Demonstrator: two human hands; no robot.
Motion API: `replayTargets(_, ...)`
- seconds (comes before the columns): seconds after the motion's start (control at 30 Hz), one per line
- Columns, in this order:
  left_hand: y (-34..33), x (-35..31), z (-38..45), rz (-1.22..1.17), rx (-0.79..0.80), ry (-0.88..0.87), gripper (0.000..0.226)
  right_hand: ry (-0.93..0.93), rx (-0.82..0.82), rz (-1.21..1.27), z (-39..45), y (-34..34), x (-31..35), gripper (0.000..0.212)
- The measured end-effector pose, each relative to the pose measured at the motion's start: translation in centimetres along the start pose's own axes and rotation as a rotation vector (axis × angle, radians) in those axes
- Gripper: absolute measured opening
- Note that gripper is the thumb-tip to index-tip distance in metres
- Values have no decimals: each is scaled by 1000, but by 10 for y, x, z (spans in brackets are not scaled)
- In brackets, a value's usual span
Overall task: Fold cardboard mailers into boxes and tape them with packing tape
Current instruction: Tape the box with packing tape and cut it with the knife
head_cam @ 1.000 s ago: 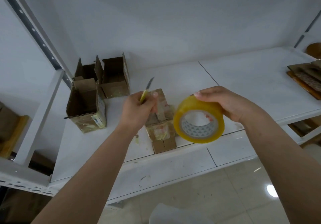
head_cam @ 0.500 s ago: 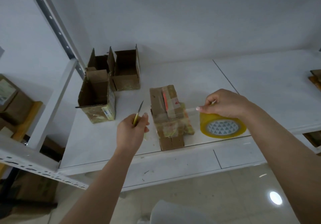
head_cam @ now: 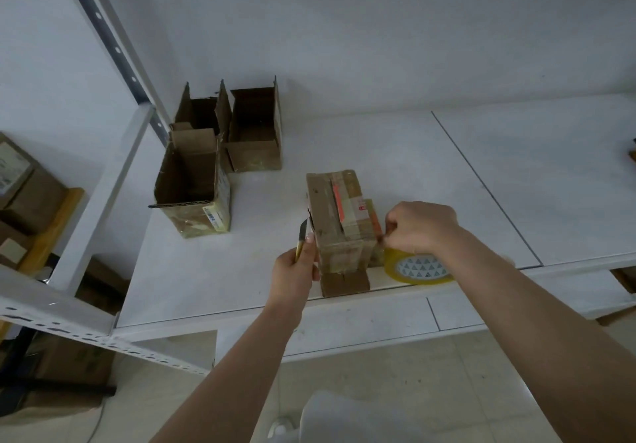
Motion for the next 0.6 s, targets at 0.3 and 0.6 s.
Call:
replayTargets(0.3, 13, -12, 18, 6, 70, 105, 57, 62, 9, 16, -5, -10, 20, 33)
replayTargets(0.6, 65, -61, 38, 431, -82, -173, 39, 28, -13, 70, -10, -8, 25, 43)
Point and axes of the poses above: each hand's wrist, its own z-axis towards the middle knuckle, its own y-axis out of the back of the hand, x = y × z, the point moved 5 cm from there along z, towards the middle knuckle, and after that the axes turned 10 degrees about z, right-handed, at the moved point
